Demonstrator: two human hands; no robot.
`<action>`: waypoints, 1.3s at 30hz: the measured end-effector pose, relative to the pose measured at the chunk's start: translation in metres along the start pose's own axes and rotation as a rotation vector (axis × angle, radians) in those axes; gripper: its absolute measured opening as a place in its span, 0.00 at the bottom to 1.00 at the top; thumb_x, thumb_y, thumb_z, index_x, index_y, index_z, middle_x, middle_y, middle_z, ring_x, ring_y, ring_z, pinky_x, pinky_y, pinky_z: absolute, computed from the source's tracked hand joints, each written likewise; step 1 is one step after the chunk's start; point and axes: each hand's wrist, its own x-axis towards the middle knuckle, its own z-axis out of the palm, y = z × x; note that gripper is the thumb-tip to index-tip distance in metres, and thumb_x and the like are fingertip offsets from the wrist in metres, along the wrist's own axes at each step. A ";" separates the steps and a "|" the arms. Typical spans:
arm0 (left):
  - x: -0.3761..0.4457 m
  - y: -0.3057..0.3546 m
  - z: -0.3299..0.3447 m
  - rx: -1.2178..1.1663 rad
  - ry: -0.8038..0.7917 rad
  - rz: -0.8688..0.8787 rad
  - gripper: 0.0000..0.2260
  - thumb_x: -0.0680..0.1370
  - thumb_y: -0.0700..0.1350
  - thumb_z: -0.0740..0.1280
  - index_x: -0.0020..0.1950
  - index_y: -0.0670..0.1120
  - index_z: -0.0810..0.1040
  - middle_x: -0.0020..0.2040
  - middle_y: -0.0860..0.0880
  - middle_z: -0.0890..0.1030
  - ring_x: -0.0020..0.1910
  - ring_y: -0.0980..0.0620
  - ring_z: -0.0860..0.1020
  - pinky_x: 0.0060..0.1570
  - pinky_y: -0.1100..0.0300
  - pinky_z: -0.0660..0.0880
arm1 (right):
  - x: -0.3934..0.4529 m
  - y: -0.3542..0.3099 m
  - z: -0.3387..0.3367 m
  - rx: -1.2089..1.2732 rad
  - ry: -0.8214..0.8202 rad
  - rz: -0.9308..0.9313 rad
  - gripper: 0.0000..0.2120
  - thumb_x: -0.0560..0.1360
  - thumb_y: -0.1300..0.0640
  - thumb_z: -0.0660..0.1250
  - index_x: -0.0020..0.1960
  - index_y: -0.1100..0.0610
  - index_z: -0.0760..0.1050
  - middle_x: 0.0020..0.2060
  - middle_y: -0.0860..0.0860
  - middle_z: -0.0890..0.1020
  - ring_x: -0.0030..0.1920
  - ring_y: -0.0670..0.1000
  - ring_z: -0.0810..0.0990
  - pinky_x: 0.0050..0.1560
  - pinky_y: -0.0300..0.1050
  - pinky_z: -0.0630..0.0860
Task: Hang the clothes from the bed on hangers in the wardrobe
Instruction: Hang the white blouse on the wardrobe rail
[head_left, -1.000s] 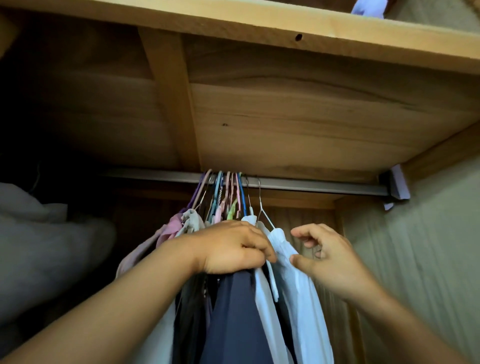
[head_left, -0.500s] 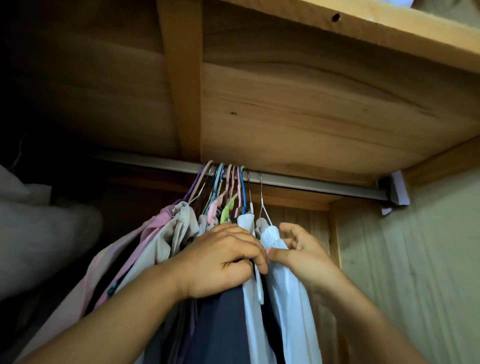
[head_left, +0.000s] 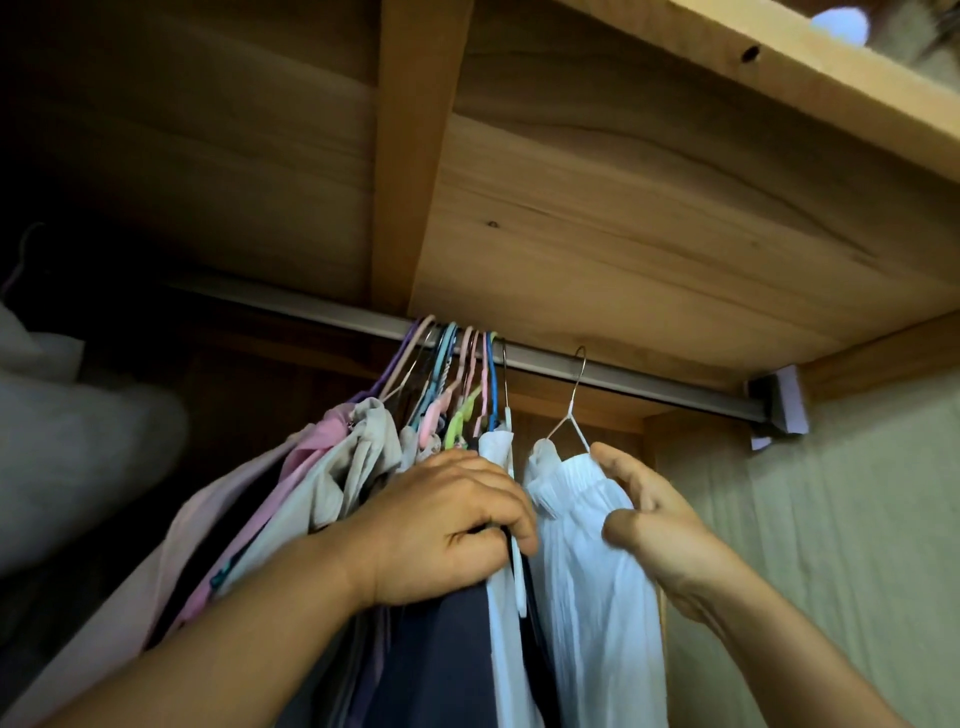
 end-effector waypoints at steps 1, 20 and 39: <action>0.000 0.000 0.000 -0.001 0.002 -0.001 0.23 0.67 0.53 0.50 0.50 0.54 0.82 0.52 0.60 0.80 0.58 0.63 0.72 0.64 0.66 0.57 | -0.003 0.001 -0.005 -0.001 0.006 0.009 0.34 0.69 0.78 0.56 0.68 0.50 0.65 0.59 0.42 0.75 0.55 0.40 0.76 0.52 0.32 0.74; 0.025 0.059 0.009 0.183 0.246 -0.057 0.18 0.69 0.59 0.56 0.46 0.54 0.83 0.48 0.60 0.81 0.51 0.61 0.77 0.67 0.53 0.64 | -0.103 -0.065 -0.094 -0.171 0.006 -0.033 0.35 0.70 0.78 0.57 0.72 0.52 0.63 0.65 0.39 0.69 0.61 0.33 0.69 0.44 0.26 0.71; 0.097 0.274 0.093 -0.291 0.413 -0.159 0.27 0.75 0.61 0.44 0.46 0.44 0.74 0.44 0.43 0.78 0.49 0.40 0.75 0.48 0.50 0.67 | -0.411 -0.161 -0.212 -0.128 -0.052 0.163 0.35 0.66 0.68 0.71 0.68 0.44 0.70 0.60 0.41 0.78 0.63 0.41 0.74 0.57 0.31 0.71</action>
